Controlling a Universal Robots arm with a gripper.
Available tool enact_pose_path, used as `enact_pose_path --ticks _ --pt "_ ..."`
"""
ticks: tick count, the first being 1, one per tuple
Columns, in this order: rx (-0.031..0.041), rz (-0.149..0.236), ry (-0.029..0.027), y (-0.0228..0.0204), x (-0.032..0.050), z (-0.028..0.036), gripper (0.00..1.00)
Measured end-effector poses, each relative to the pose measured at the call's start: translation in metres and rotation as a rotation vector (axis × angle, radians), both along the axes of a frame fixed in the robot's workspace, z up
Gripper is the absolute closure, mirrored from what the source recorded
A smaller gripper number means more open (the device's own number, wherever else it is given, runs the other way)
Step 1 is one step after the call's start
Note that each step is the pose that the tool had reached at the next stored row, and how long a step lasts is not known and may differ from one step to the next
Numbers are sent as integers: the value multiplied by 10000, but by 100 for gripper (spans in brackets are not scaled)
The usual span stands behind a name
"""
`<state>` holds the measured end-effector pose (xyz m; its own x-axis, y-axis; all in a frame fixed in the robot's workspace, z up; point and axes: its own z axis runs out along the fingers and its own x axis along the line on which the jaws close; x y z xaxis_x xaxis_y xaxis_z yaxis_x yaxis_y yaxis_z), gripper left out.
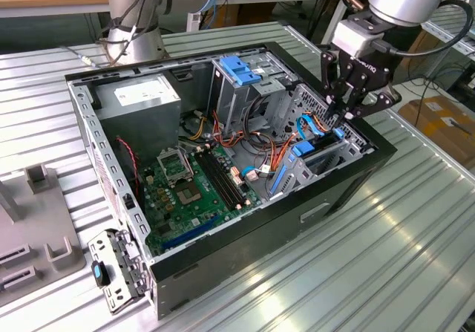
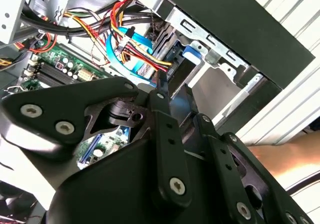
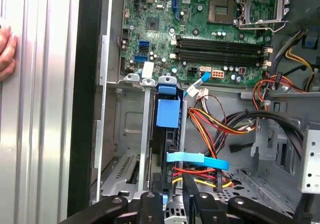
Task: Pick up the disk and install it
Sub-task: 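Insert the second disk wire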
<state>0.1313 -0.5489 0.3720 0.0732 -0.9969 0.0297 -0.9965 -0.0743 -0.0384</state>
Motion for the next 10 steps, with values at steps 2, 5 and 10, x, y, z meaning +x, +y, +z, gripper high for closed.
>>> enact_pose_path --ticks 2,5,10 --pt "-4 -1 -1 0 -29 2 70" --pt "-4 -1 -10 0 -102 1 70" --pt "-2 0 -13 0 -135 0 70"
